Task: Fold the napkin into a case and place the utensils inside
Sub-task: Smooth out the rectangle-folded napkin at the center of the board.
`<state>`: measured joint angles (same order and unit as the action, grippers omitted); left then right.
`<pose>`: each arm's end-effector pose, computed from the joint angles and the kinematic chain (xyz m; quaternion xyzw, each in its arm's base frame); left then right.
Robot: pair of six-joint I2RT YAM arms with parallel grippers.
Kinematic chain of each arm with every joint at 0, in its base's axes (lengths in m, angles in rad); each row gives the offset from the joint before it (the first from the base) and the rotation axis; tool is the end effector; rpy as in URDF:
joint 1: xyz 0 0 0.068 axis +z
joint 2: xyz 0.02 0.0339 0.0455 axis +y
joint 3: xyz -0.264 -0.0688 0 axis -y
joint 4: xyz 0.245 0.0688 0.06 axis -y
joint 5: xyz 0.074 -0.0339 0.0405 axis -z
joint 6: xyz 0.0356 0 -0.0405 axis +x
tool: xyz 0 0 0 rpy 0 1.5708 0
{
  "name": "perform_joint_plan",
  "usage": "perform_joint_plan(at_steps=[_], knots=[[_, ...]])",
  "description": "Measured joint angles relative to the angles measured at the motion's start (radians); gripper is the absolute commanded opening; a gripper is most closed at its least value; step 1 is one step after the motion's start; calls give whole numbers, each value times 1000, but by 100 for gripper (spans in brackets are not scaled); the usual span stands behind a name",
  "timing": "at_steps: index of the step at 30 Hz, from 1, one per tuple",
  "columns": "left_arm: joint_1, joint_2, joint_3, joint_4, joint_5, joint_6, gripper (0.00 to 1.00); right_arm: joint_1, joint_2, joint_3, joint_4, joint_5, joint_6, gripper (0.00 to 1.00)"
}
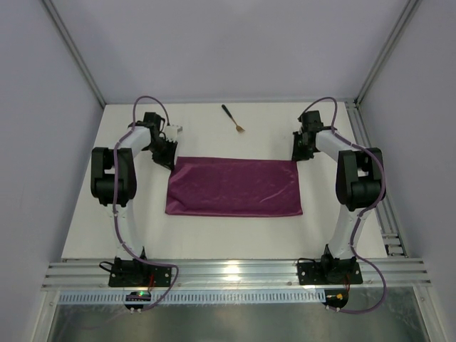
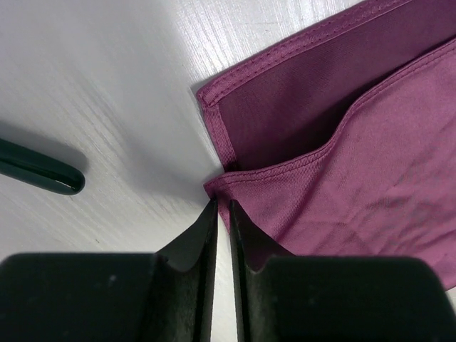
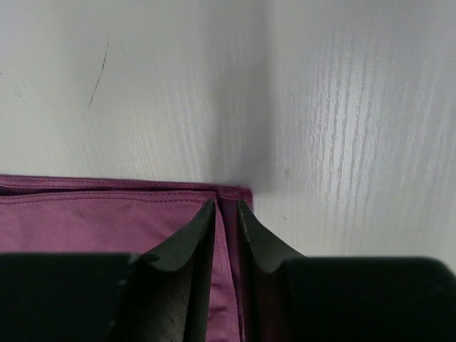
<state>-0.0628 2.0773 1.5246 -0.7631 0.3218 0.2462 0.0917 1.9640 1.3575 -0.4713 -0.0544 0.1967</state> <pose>0.4138 -0.0373 0.1625 0.1708 0.9643 -0.1467 0.1395 0.4066 0.0393 0.1705 0.0442 0.9684 0.0612 0.2376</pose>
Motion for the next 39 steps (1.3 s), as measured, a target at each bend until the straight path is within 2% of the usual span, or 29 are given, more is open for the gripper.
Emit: perform_joint_plan(at_steps=[6, 27, 37, 39], knots=[[0, -5, -11, 1, 11, 0, 0, 5, -36, -14, -8, 15, -8, 25], [0, -26, -31, 13, 14, -4, 0, 37, -26, -40, -24, 23, -10, 25], [-1, -48, -34, 16, 7, -4, 0, 39, 32, 25, -30, 35, -11, 25], [-1, -48, -35, 16, 3, -4, 0, 39, 32, 25, -29, 37, -12, 21]])
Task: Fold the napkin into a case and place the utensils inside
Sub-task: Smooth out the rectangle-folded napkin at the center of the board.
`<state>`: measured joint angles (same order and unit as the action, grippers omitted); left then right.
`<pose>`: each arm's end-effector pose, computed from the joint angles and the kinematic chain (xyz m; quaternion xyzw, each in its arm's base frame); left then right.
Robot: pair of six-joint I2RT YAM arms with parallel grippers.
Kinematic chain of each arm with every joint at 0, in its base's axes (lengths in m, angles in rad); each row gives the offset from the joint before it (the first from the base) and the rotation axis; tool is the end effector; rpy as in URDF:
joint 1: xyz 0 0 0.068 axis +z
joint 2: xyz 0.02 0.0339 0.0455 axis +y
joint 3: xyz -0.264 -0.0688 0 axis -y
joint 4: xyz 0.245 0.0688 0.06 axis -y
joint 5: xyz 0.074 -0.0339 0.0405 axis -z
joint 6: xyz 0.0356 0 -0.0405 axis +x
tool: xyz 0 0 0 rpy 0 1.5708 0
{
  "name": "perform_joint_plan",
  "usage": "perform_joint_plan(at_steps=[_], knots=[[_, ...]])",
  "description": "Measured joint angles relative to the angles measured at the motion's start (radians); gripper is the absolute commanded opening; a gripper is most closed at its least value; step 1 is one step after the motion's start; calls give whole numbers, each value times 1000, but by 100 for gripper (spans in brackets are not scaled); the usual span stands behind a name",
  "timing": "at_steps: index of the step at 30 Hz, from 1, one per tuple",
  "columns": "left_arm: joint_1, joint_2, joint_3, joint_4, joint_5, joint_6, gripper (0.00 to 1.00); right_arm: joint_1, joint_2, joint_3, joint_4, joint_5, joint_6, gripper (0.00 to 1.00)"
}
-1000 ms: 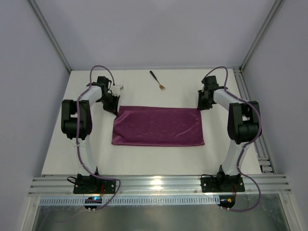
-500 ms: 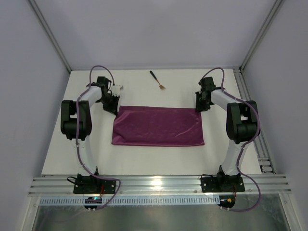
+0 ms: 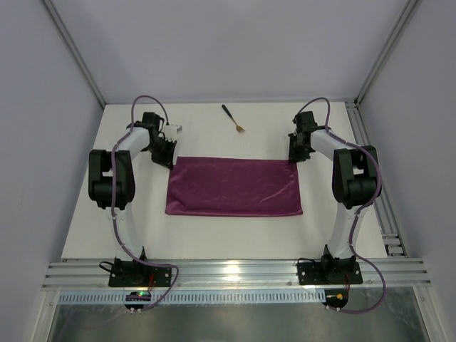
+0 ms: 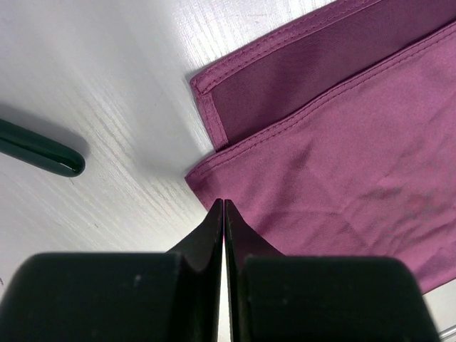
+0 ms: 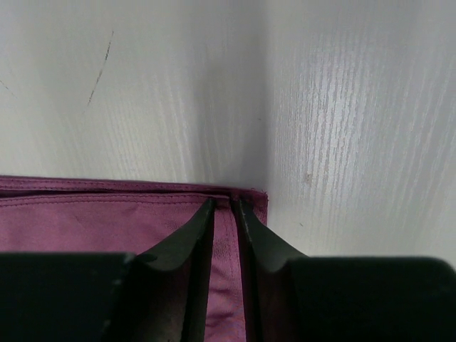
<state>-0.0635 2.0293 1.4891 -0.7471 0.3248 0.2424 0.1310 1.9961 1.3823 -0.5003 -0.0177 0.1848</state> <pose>0.4064 -0.0372 0.1722 0.1714 0.9621 -0.1470 0.1532 0.4085 0.0545 0.1636 0.0242 0.9737 0.0441 0.2222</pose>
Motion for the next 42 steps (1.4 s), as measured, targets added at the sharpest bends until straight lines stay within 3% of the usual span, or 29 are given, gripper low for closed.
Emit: perform_joint_plan(at_steps=[4, 8, 11, 15, 24, 31, 42], knots=[[0, 0, -2, 0, -16, 0, 7, 0, 0, 0, -1, 0, -7, 5], [0, 0, -2, 2, -34, 0, 30, 0, 0, 0, -1, -4, -12, 4], [0, 0, -2, 4, -41, -2, 40, 0, -4, 0, -2, -5, -14, 4], [0, 4, -2, 6, -40, -4, 41, 0, -9, 0, -3, -13, -18, 4], [-9, 35, 23, 8, -41, -9, 30, 3, -55, -1, -5, -35, -22, 4], [-14, 48, 33, 21, -37, -8, 0, 5, -72, -1, -6, -40, -25, 4], [-14, 13, -23, 77, -32, -10, 0, 5, -112, -3, -14, -35, -26, 4]])
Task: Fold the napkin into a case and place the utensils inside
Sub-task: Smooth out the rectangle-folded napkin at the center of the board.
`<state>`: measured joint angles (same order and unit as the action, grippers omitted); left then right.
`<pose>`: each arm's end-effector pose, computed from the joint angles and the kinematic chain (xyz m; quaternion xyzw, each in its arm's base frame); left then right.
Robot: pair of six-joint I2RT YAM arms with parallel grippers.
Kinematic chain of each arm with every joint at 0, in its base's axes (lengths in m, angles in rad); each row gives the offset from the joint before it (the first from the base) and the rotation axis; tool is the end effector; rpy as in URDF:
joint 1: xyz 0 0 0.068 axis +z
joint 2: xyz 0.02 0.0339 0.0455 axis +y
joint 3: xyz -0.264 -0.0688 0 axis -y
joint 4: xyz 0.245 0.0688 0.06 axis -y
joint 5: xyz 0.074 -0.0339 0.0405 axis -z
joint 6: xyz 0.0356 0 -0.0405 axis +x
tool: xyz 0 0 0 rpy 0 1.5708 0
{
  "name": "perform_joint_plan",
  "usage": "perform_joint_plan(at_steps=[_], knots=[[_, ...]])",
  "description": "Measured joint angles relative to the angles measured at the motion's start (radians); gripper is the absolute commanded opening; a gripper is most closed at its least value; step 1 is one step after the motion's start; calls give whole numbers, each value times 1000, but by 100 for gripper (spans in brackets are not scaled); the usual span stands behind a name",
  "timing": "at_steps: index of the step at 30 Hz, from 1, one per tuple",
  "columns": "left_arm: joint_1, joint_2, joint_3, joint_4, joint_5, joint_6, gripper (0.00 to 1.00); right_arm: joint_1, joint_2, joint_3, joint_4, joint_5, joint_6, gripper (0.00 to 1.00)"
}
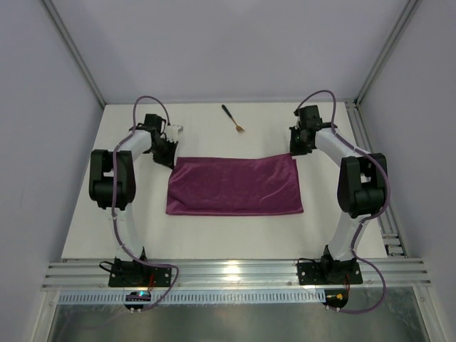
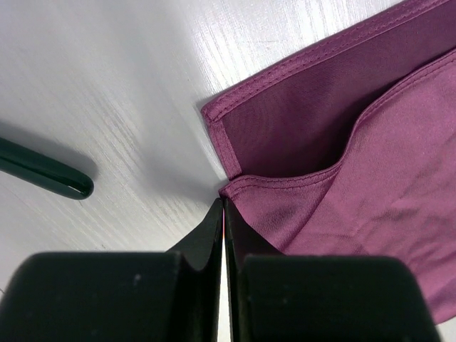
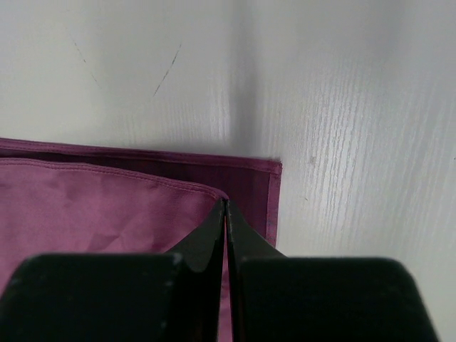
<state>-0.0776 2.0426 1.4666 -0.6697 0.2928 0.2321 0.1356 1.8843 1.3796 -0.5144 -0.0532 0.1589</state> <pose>0.4106 -0.0422 0.1631 0.1739 0.9609 -0.1312 0.1707 0.3984 0.0563 0.2054 0.0040 0.9619 0.0653 0.2656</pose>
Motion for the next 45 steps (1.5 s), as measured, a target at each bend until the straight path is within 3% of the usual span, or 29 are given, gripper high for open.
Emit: perform_joint_plan(at_steps=[4, 35, 37, 39, 45], knots=[[-2, -58, -76, 42, -1, -16, 0, 0, -34, -6, -5, 1, 0, 4], [-3, -102, -63, 110, 18, -68, 0, -1, -135, -74, -2, 74, 29, 4], [-3, -100, -44, 101, 17, -67, 6, -2, -134, -74, 2, 73, 32, 4], [-4, -87, -5, 81, 16, -63, 21, -2, -134, -74, 7, 72, 32, 4], [-15, -24, 50, 65, 2, -67, 31, -4, -127, -74, 16, 74, 39, 4]])
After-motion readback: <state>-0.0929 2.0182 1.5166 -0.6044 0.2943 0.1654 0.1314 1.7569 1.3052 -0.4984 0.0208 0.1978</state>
